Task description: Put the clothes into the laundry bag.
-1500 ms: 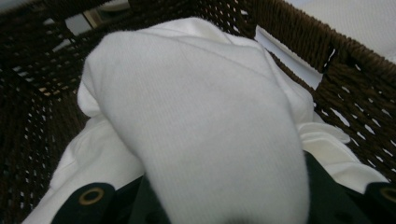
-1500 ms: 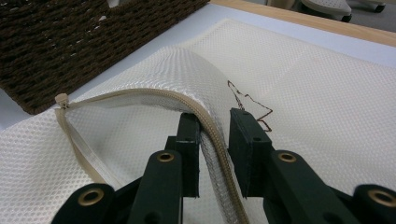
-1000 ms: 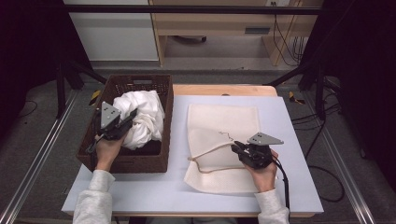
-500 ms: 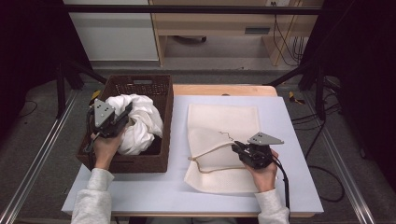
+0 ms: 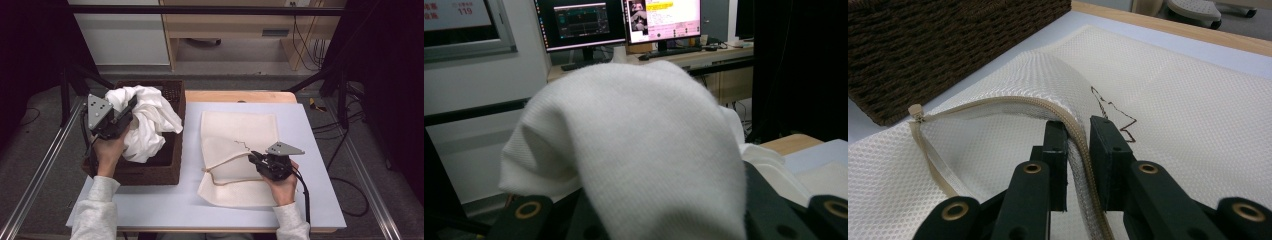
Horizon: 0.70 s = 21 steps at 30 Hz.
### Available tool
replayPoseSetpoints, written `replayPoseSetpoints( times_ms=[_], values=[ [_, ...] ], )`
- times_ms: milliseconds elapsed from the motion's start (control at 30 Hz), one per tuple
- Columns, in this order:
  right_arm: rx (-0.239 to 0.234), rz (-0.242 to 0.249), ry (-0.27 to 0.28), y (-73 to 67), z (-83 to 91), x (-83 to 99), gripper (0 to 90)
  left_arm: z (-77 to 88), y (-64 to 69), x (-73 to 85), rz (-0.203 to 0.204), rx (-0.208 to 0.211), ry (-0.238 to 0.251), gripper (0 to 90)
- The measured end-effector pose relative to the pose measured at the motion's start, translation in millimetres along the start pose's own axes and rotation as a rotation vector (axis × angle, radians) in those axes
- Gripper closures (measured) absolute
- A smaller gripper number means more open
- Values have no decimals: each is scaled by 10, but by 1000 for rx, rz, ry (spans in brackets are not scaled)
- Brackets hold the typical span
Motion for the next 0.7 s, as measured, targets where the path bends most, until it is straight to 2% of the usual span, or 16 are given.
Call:
replayPoseSetpoints(
  times_ms=[433, 567, 600, 633, 700],
  values=[
    [2, 1, 5, 3, 7, -6, 780, 155, 105, -319, -11, 24, 70, 726],
    [5, 2, 9, 4, 17, -12, 784, 258, 202, -423, -21, 54, 106, 726],
    [5, 2, 9, 3, 16, -15, 784, 323, 270, -483, -25, 73, 128, 726],
    [5, 2, 9, 3, 16, -15, 784, 323, 270, -483, -25, 73, 128, 726],
    [6, 2, 9, 3, 12, -17, 786, 436, 389, -590, -29, 112, 166, 726]
  ],
)
Point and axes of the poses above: each handheld gripper's, and its own axes: z roughly backward along the jaws, x roughly out of its underside, y roughly to its right, the point moved 6 cm from there along -z, roughly forward along the jaws, and after that the axes turned 9 degrees about -y, right-handed, at the moved point
